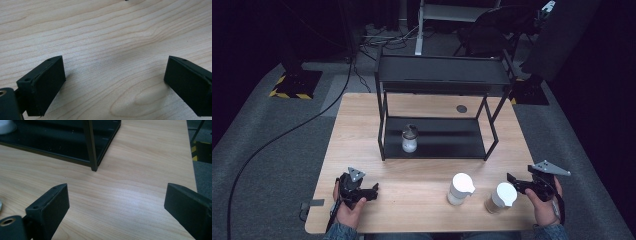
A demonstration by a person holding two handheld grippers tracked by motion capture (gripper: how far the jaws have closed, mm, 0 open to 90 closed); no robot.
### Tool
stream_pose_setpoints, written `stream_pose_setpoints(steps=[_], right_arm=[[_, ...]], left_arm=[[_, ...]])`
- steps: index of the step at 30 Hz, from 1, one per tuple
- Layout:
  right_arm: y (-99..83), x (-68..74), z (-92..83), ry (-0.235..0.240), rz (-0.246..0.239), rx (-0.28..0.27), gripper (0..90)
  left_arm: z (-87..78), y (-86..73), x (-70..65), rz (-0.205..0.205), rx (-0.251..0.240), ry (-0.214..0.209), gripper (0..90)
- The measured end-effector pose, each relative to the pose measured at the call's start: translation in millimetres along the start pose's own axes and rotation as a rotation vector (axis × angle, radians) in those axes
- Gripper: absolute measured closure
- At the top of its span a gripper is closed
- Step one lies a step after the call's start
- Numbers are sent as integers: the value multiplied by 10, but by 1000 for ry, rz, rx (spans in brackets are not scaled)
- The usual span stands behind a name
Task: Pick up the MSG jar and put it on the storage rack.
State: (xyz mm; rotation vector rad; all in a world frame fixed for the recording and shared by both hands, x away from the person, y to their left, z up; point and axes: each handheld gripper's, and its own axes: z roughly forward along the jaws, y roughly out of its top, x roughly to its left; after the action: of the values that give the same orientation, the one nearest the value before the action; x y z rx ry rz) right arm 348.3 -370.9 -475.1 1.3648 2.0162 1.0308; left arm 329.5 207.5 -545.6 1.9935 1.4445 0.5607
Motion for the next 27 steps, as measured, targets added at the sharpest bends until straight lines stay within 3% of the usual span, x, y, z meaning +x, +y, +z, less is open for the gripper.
stream_pose_setpoints(steps=[13, 27], right_arm=[[177, 70, -243, 8, 4, -47, 61], [330, 245, -411, 39, -11, -65, 61]], left_arm=[[-1, 0, 1, 1, 1, 0, 34], [-1, 0, 1, 1, 1, 0, 33]])
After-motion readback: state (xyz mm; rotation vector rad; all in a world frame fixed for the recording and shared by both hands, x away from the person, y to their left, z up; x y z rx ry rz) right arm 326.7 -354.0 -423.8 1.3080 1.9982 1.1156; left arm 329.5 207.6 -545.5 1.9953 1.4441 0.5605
